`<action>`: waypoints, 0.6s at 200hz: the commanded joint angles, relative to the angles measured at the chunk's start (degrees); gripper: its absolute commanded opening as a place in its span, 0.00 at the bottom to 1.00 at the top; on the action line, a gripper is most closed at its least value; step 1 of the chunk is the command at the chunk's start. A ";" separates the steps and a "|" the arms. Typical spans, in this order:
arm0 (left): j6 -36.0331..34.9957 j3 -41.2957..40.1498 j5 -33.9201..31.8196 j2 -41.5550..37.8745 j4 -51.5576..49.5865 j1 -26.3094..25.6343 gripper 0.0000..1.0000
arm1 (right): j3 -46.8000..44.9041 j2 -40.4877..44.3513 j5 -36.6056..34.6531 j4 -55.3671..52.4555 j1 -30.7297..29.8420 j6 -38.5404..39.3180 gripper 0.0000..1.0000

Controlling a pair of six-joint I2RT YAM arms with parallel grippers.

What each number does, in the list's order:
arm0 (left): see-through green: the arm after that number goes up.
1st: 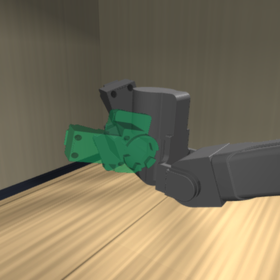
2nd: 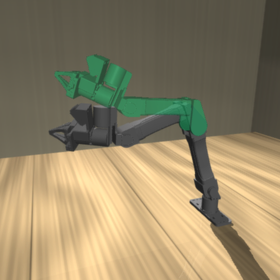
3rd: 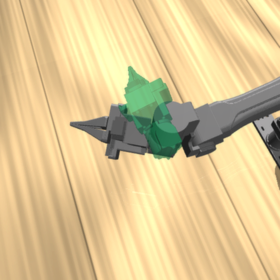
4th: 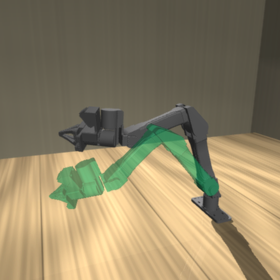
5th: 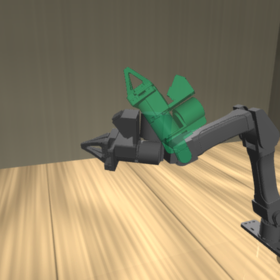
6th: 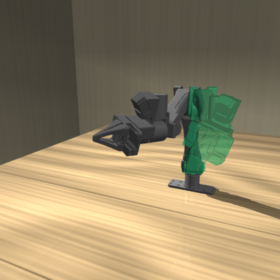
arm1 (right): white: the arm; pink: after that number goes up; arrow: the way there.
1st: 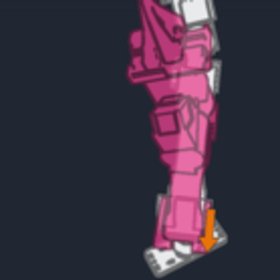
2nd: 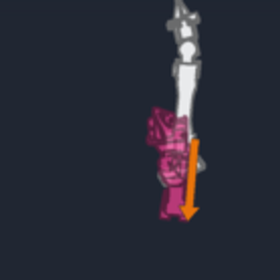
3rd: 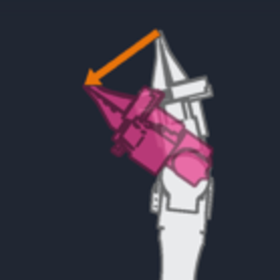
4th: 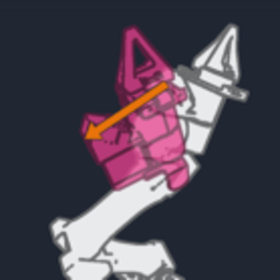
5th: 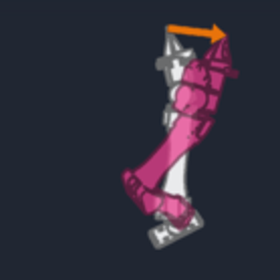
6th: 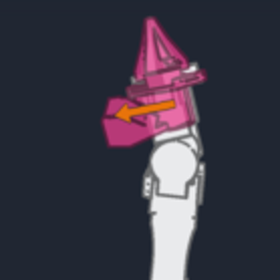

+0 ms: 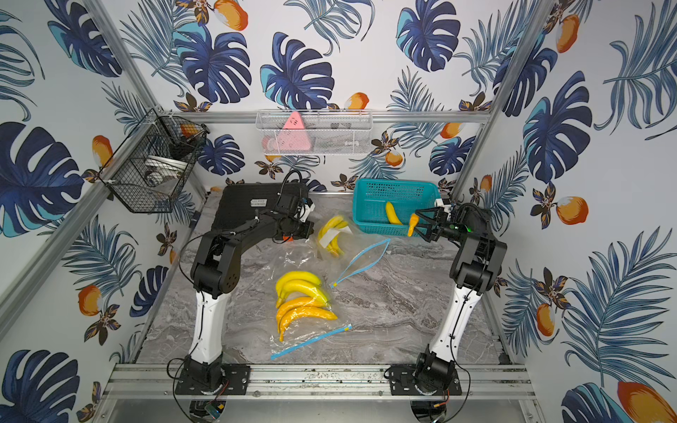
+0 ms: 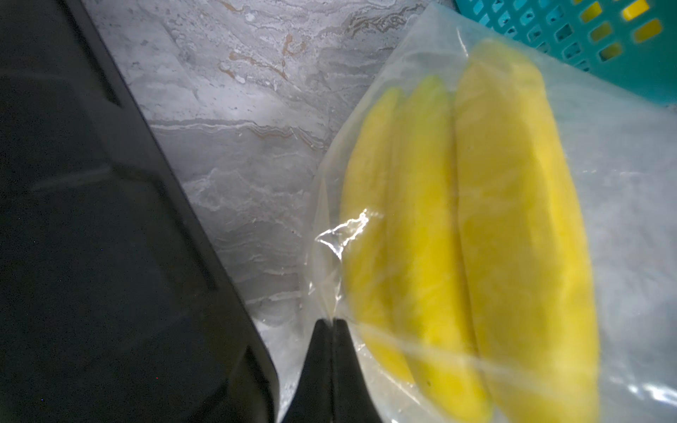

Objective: Open the zip-top bag and take out the banana
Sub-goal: Place the banana in the basket.

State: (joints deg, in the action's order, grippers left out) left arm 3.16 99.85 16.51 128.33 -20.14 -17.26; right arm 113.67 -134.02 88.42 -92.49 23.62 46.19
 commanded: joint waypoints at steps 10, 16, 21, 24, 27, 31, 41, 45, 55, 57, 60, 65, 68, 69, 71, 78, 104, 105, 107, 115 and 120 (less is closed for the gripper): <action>0.75 1.03 1.45 0.57 0.16 0.03 0.00 | -0.98 1.85 5.09 -4.06 1.52 -2.53 1.00; 0.93 1.25 1.58 0.71 0.02 0.01 0.00 | -1.81 2.62 5.24 -4.10 1.52 -2.46 1.00; 0.93 1.31 1.59 0.77 -0.05 0.08 0.00 | -2.47 3.31 5.40 -4.10 1.52 -2.53 1.00; 0.97 1.26 1.59 0.73 0.01 -0.01 0.00 | -2.86 3.73 5.55 -4.10 1.52 -2.59 1.00; 0.96 1.18 1.59 0.64 0.13 0.07 0.00 | -3.06 4.04 5.59 -4.08 1.39 -2.81 1.00; 0.93 1.09 1.67 0.56 0.23 -0.01 0.00 | -3.20 4.35 5.50 -4.10 1.43 -3.20 1.00; 1.01 1.04 1.68 0.59 0.37 0.03 0.00 | -3.06 4.74 5.10 -4.03 1.43 -3.50 1.00; 1.09 1.04 1.76 0.69 0.43 -0.02 0.00 | -2.67 4.46 5.14 -4.07 1.43 -3.78 1.00; 1.50 1.42 2.15 1.04 0.46 0.06 0.00 | -1.03 2.43 6.15 -4.07 1.43 -5.58 1.00; 1.59 1.51 2.24 1.17 0.39 0.04 0.00 | -0.71 2.04 6.28 -4.16 1.43 -5.98 1.00; 1.64 1.72 2.35 1.26 0.30 0.05 0.00 | -0.14 1.35 6.38 -4.19 1.39 -6.50 1.00; 1.73 1.98 2.46 1.47 0.19 -0.05 0.00 | 0.57 0.54 6.41 -4.26 1.30 -6.87 1.00; 1.81 2.13 2.47 1.55 0.19 -0.06 0.00 | 0.78 0.23 6.49 -4.28 1.26 -6.75 1.00; 1.83 2.11 2.47 1.56 0.15 -0.06 0.00 | 0.81 0.15 6.49 -4.28 1.22 -6.74 1.00; 1.85 2.17 2.47 1.59 0.18 -0.06 0.00 | 0.95 -0.02 6.50 -4.28 1.18 -6.78 1.00; 1.86 2.11 2.47 1.57 0.15 -0.06 0.00 | 1.34 -0.38 6.50 -4.25 0.92 -6.88 1.00; 1.16 1.69 1.83 1.06 -0.03 -0.13 0.00 | 0.66 1.83 6.76 -4.13 0.54 -4.29 1.00; 1.11 1.67 1.80 1.10 -0.01 -0.14 0.00 | 0.63 2.00 6.76 -4.16 0.50 -4.23 1.00; 1.14 1.66 1.71 1.08 -0.06 -0.14 0.00 | 0.56 2.18 6.76 -4.12 0.48 -4.13 1.00; 0.96 1.66 1.74 0.96 -0.12 -0.13 0.00 | -0.28 3.64 6.76 -4.10 0.56 -3.31 1.00; 0.86 1.60 1.77 0.95 -0.16 -0.15 0.00 | -1.15 4.85 6.68 -4.10 0.56 -2.59 1.00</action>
State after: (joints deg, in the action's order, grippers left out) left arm 4.45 101.43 17.98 129.73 -20.14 -17.37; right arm 113.97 -132.81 88.42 -92.49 24.10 40.21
